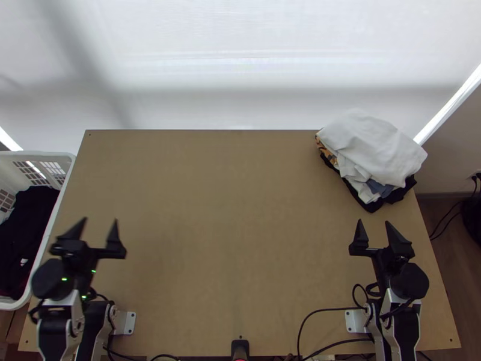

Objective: Fold the t-shirt

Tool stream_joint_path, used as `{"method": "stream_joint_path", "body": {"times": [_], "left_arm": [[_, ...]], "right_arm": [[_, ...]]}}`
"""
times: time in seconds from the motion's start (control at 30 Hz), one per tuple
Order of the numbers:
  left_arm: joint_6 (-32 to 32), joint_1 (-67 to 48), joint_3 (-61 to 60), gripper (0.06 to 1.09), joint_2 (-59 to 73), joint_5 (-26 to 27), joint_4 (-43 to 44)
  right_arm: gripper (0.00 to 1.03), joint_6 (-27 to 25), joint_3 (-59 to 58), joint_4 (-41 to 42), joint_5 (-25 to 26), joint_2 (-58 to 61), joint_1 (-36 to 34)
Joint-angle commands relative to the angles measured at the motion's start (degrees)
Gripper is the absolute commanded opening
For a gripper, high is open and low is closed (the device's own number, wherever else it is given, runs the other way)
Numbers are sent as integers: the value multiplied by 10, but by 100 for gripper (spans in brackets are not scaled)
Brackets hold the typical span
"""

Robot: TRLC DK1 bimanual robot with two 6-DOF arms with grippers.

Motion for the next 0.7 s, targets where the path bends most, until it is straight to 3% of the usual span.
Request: {"method": "stream_joint_path", "body": {"times": [0.0,0.37,0.67], "left_arm": [[-3,60,87,104,60,1,-11],[-16,337,317,104,380,9,-69],[1,451,434,104,665,86,-124]], "right_arm": [[98,8,0,-12,-1,2,-1],[98,8,0,-12,-1,2,-1],[98,8,0,-12,-1,2,-1]]}}
